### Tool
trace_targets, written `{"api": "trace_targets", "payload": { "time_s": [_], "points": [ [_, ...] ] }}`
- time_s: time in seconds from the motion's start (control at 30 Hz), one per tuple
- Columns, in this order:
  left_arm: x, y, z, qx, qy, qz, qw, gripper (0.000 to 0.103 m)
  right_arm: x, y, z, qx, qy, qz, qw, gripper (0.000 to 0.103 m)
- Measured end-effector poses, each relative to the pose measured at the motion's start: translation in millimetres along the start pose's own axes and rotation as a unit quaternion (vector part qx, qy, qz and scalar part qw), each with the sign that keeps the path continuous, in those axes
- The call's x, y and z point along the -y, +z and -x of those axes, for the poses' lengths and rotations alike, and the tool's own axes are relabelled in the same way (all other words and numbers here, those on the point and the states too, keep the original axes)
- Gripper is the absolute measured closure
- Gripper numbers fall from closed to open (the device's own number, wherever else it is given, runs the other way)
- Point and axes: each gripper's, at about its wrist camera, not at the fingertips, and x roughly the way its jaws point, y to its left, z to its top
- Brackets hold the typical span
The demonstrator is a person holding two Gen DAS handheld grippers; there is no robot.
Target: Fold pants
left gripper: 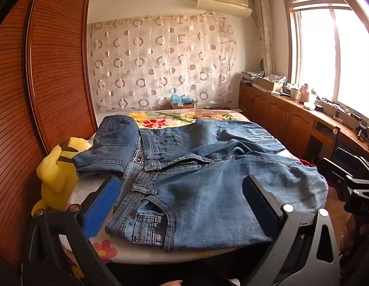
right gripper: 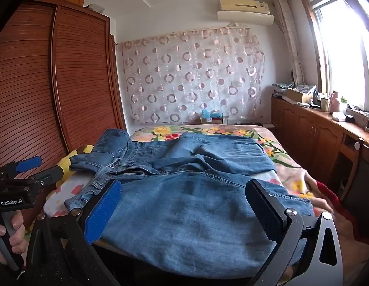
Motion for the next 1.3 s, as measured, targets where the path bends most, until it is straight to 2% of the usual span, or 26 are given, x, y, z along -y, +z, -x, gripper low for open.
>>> {"api": "trace_targets", "payload": {
  "time_s": [1.3],
  "points": [
    [0.0, -0.1, -0.1, 0.002, -0.001, 0.003, 1.0, 0.0, -1.8, -0.3, 0.2, 0.003, 0.005, 0.0, 1.0, 0.0]
  ]
}}
